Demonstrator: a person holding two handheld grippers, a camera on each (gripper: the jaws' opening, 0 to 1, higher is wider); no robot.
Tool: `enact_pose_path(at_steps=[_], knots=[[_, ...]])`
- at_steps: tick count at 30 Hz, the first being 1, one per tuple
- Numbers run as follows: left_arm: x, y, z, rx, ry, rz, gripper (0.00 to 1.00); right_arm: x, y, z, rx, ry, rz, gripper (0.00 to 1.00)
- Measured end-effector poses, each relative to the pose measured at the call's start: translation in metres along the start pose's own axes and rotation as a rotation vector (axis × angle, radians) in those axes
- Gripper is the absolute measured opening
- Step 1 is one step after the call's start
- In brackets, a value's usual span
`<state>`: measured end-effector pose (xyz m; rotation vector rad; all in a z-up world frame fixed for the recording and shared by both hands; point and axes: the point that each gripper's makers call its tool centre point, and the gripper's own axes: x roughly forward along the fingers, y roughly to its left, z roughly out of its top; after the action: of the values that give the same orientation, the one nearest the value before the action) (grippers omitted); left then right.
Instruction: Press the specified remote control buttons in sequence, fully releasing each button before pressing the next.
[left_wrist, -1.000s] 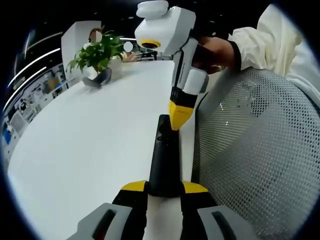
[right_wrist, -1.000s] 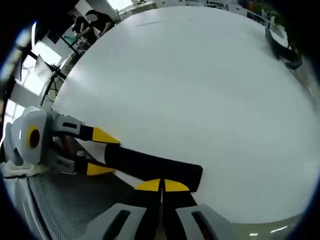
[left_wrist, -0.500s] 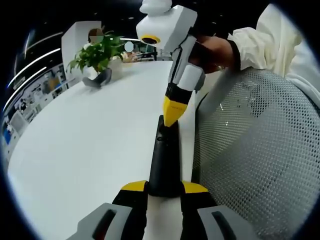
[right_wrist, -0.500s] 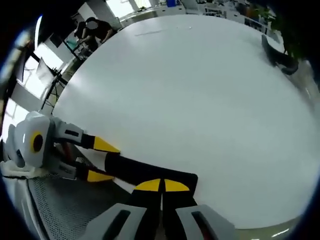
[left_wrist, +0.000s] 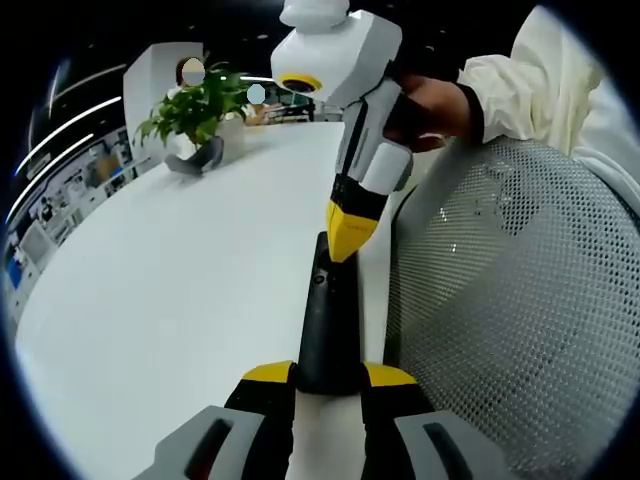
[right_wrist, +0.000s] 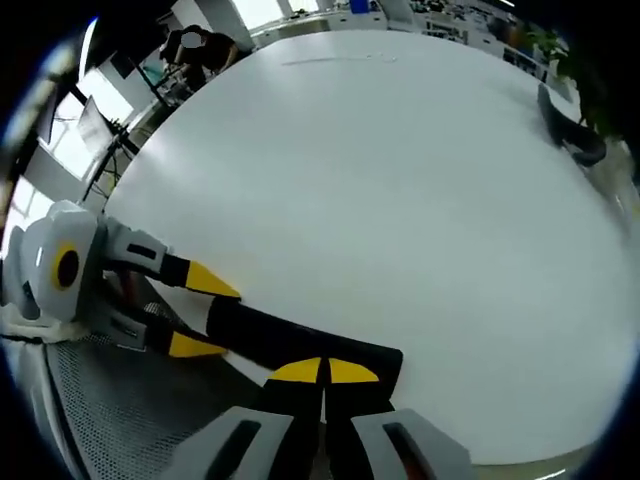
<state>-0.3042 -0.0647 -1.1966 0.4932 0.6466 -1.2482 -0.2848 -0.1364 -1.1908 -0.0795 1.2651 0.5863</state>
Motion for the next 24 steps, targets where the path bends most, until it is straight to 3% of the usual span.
enact_pose_path(at_steps=[16,24], knots=[[0.0004,0.0001,-0.0003,0.002,0.001,-0.001,0.25,0.0006,0.0009,0.0002,0.023,-0.006,0.014,0.00],[0.0004,0.0004,-0.0003,0.001,0.000,0.001,0.25,0.0010,0.0017,0.0004,-0.038,-0.007,-0.010,0.00]])
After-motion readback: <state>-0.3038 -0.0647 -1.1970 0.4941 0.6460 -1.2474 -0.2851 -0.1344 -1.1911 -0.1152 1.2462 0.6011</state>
